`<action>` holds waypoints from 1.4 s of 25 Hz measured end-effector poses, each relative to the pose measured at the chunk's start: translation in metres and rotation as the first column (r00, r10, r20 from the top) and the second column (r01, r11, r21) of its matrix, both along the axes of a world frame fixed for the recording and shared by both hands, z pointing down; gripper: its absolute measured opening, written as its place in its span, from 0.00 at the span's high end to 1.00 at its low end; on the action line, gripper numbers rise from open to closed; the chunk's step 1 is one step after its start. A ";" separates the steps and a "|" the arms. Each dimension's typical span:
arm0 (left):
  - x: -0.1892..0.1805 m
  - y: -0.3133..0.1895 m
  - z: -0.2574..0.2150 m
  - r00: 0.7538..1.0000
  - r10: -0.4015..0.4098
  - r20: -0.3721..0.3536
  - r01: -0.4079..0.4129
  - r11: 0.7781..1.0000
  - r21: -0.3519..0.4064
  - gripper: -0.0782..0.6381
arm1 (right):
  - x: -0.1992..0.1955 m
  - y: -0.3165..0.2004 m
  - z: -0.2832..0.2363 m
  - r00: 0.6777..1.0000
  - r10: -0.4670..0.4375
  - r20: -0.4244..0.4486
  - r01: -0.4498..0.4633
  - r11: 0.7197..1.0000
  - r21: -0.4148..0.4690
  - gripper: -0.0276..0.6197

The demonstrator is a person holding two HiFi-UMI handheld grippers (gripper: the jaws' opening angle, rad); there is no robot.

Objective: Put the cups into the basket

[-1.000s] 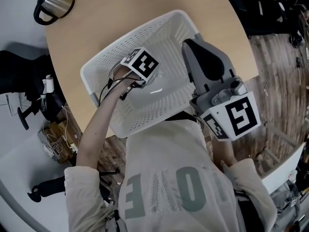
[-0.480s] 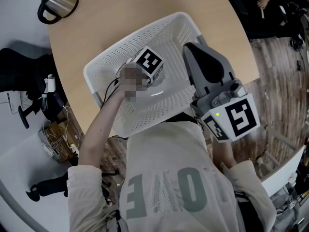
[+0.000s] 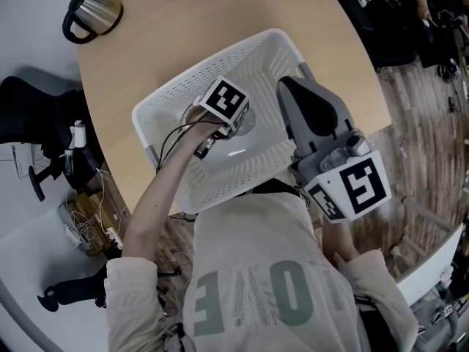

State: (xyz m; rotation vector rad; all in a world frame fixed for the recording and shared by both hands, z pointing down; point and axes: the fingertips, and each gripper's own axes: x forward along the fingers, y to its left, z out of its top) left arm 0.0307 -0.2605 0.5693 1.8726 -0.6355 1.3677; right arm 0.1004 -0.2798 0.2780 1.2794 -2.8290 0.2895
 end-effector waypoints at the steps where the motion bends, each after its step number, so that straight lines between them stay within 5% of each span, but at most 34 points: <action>1: 0.001 -0.001 -0.002 1.000 -0.001 -0.001 0.001 1.000 0.007 0.81 | -0.001 0.001 0.000 1.000 -0.002 -0.001 0.002 1.000 0.000 0.96; 9: 0.003 0.001 -0.026 1.000 0.008 -0.005 -0.007 0.996 0.085 0.81 | -0.012 0.011 -0.011 1.000 -0.028 -0.005 0.028 0.999 0.025 0.96; 14: 0.000 -0.004 -0.058 0.997 -0.048 -0.057 0.058 0.983 0.172 0.81 | -0.022 0.015 -0.016 0.998 -0.054 -0.009 0.054 0.998 0.038 0.96; 17: -0.005 -0.018 -0.102 0.986 -0.102 -0.131 0.136 0.947 0.292 0.82 | -0.030 0.016 -0.019 0.997 -0.070 -0.012 0.071 0.996 0.046 0.96; 21: -0.003 -0.030 -0.170 0.938 -0.145 -0.315 0.278 0.857 0.434 0.87 | -0.040 0.016 -0.026 0.996 -0.089 -0.017 0.090 0.994 0.061 0.96; 24: -0.009 -0.033 -0.226 0.876 -0.141 -0.461 0.397 0.753 0.524 0.88 | -0.048 0.018 -0.034 0.994 -0.103 -0.023 0.104 0.991 0.083 0.96; 27: -0.019 -0.030 -0.283 0.828 -0.077 -0.555 0.484 0.595 0.641 0.88 | -0.054 0.017 -0.041 0.993 -0.112 -0.030 0.114 0.988 0.106 0.96; 29: -0.030 -0.022 -0.321 0.800 -0.025 -0.599 0.547 0.439 0.713 0.88 | -0.059 0.017 -0.045 0.993 -0.116 -0.031 0.119 0.985 0.123 0.96; 31: -0.043 -0.010 -0.356 0.770 0.019 -0.637 0.612 0.258 0.748 0.88 | -0.064 0.018 -0.050 0.991 -0.127 -0.036 0.131 0.981 0.144 0.96; 33: -0.056 0.003 -0.379 0.764 0.038 -0.644 0.640 0.089 0.764 0.88 | -0.070 0.020 -0.053 0.989 -0.137 -0.050 0.144 0.975 0.168 0.96; 35: -0.067 0.014 -0.385 0.789 0.017 -0.614 0.614 -0.011 0.789 0.88 | -0.074 0.021 -0.055 0.989 -0.138 -0.052 0.145 0.972 0.182 0.96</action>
